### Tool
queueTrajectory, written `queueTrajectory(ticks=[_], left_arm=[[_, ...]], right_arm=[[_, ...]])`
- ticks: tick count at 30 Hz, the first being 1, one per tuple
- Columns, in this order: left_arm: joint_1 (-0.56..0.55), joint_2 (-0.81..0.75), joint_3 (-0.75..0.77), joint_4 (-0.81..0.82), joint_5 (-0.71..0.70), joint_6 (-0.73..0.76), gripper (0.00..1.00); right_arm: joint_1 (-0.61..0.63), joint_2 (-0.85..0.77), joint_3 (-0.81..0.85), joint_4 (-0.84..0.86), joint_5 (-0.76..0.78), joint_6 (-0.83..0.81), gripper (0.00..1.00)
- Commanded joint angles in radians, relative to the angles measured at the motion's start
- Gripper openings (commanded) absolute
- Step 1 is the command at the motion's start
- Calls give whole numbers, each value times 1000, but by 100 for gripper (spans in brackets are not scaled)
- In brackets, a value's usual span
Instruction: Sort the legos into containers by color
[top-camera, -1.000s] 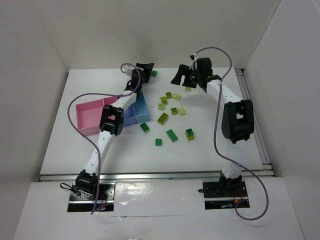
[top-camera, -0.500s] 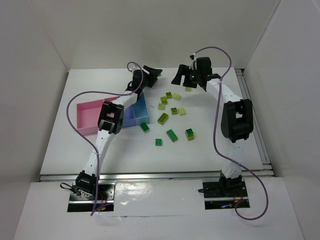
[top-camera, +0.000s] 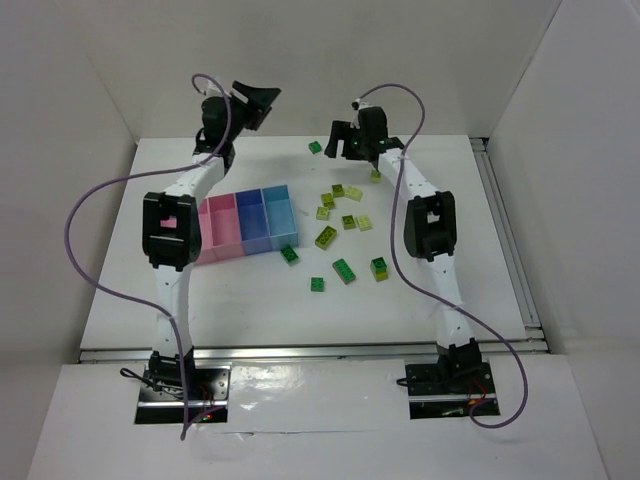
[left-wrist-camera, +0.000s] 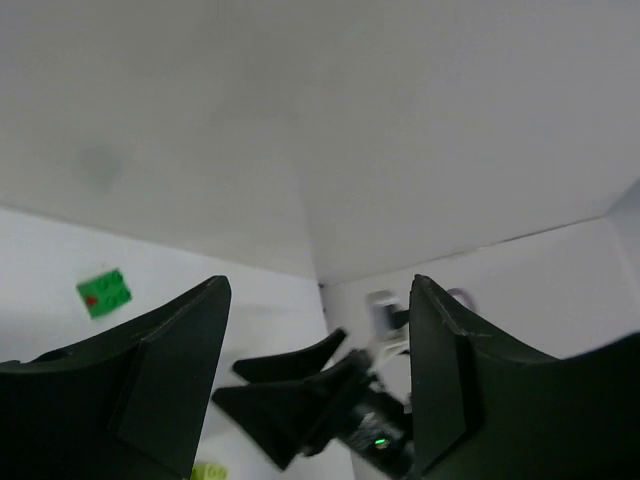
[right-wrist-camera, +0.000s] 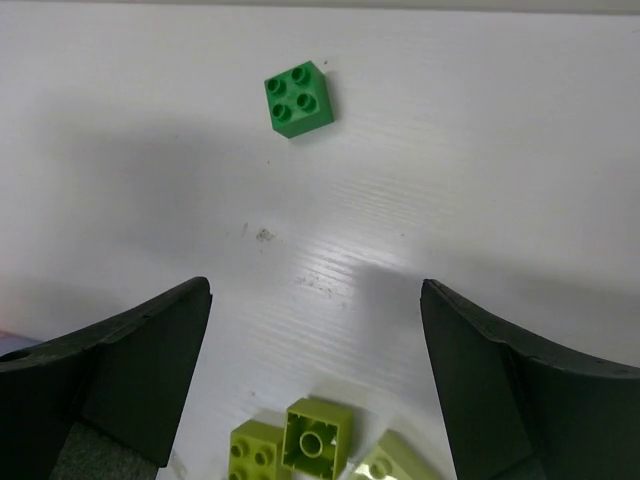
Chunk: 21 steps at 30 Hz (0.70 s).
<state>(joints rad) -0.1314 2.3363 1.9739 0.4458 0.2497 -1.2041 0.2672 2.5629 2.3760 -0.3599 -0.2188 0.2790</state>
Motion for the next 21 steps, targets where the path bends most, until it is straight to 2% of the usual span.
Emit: queueTrajectory(ticks=[1,6,10,21], left_arm=[[39,-32,17,85,115,-17,76],[78,-52,-33,159,198,-75,76],[98,-61,-58,169,224,-75,76],[116,8,-47,182,312,-129,76]], right_arm=[[30,37,45,123,42,-27,93],[52,149,110,350,32,32,97],[52,264,198,537,39,173,100],[33,454,284,789,162,394,100]])
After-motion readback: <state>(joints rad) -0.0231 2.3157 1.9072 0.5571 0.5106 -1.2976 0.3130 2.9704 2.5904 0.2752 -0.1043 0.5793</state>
